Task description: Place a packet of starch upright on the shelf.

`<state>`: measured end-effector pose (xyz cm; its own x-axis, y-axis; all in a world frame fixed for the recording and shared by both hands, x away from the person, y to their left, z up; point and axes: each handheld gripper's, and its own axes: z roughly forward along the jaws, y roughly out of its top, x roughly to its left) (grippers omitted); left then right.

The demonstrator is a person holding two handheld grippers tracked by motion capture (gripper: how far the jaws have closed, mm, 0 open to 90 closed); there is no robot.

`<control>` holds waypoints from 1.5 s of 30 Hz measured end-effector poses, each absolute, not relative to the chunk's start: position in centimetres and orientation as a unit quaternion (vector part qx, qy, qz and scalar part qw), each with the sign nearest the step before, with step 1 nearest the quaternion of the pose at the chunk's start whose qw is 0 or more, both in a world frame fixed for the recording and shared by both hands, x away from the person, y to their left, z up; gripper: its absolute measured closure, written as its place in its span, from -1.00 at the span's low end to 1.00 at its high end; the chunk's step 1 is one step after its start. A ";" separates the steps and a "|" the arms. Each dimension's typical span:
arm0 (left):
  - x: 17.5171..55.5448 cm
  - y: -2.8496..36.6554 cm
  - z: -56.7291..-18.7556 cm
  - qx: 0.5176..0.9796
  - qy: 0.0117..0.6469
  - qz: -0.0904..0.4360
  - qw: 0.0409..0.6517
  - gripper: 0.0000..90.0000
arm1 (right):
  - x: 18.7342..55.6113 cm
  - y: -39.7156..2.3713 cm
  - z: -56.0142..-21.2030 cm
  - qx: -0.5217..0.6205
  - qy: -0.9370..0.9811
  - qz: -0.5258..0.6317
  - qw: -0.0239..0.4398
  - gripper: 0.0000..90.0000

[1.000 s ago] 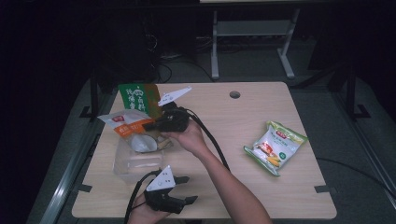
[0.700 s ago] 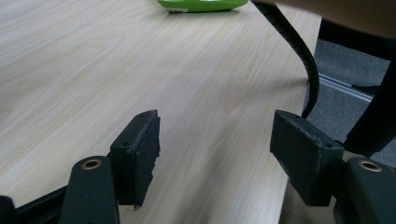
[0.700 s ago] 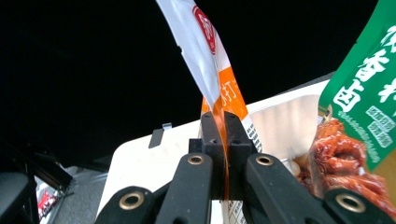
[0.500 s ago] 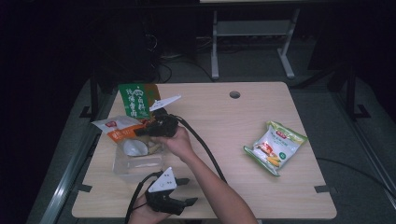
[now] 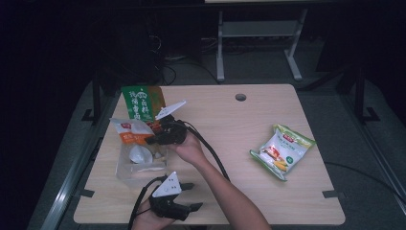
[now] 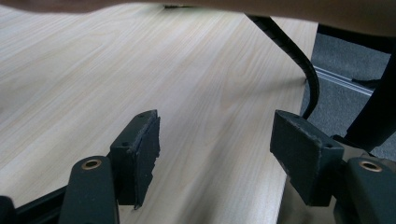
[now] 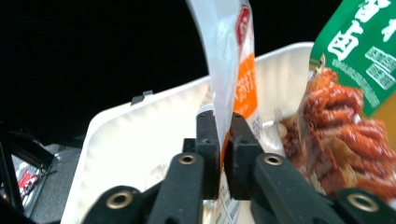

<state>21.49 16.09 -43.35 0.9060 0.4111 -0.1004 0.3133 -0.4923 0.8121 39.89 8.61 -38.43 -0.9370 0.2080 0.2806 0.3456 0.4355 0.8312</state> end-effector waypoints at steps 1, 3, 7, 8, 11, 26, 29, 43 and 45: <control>21.5 16.1 -43.4 0.862 0.211 0.054 0.458 -0.27 | 39.9 8.5 -38.5 -0.162 -0.847 -0.503 0.064 0.97; 21.6 16.1 -43.4 0.862 0.212 0.055 0.457 -0.27 | 39.9 8.3 -38.7 -0.163 -0.849 -0.499 0.065 0.98; 21.6 16.1 -43.4 0.861 0.214 0.055 0.458 -0.27 | 40.1 8.0 -39.0 -0.167 -0.849 -0.497 0.067 0.98; 21.6 16.1 -43.4 0.862 0.215 0.054 0.457 -0.27 | 40.1 8.0 -39.0 -0.169 -0.851 -0.494 0.065 0.98; 21.6 16.1 -43.4 0.862 0.215 0.054 0.457 -0.27 | 40.1 7.9 -38.9 -0.169 -0.852 -0.492 0.062 0.90; 21.9 16.2 -43.4 0.859 0.223 0.054 0.457 -0.29 | 39.6 4.3 -37.9 -0.175 -0.839 -0.509 0.082 0.58; 22.0 16.2 -43.4 0.860 0.224 0.055 0.455 -0.30 | 39.4 3.7 -37.9 -0.174 -0.839 -0.509 0.082 0.56; 22.2 16.1 -43.4 0.861 0.225 0.057 0.454 -0.31 | 38.6 0.3 -37.9 -0.184 -0.839 -0.507 0.075 0.45; 22.2 16.2 -43.4 0.860 0.226 0.057 0.454 -0.31 | 38.6 -0.1 -37.8 -0.186 -0.839 -0.507 0.072 0.44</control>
<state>22.19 16.16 -43.42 0.8914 0.4404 -0.1072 0.3369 -0.4853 0.8068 38.57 -0.07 -37.85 -0.9205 0.2394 0.3088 0.3847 0.4165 0.8237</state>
